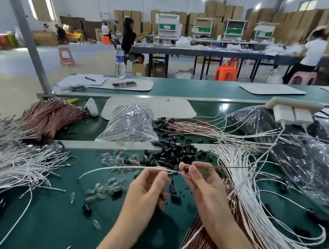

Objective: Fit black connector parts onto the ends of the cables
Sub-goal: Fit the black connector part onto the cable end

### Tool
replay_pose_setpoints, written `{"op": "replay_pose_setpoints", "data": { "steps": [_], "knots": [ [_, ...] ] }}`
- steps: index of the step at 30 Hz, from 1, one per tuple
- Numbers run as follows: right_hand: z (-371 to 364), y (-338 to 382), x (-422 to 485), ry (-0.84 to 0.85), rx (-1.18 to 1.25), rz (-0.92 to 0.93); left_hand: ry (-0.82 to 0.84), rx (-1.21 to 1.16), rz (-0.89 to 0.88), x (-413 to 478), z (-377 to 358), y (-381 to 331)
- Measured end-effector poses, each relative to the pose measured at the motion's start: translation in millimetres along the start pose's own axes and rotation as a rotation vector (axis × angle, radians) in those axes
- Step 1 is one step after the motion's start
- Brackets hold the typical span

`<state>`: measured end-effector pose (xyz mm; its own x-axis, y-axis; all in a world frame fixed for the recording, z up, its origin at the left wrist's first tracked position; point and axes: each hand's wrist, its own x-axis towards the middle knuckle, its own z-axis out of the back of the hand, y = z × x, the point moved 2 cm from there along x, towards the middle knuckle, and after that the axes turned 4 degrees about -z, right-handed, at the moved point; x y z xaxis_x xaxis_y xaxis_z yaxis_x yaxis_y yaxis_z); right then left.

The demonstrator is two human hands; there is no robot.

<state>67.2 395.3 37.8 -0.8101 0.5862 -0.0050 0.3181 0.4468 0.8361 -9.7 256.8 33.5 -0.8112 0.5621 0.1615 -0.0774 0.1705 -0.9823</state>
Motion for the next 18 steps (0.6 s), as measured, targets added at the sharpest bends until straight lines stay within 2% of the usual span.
{"op": "replay_pose_setpoints", "data": {
  "steps": [4,8,12,18],
  "knots": [
    [-1,-3,0,0.042,-0.020,-0.018,-0.049,0.012,-0.037,1,-4,3],
    [-2,-3,-1,0.083,-0.056,0.004,-0.088,-0.138,-0.020,1,-1,1],
    [-3,-3,-2,0.096,-0.121,0.022,-0.144,-0.118,-0.010,1,1,0],
    [8,8,5,-0.037,0.096,-0.019,-0.263,-0.154,-0.091,6,20,-9]
  ]
}}
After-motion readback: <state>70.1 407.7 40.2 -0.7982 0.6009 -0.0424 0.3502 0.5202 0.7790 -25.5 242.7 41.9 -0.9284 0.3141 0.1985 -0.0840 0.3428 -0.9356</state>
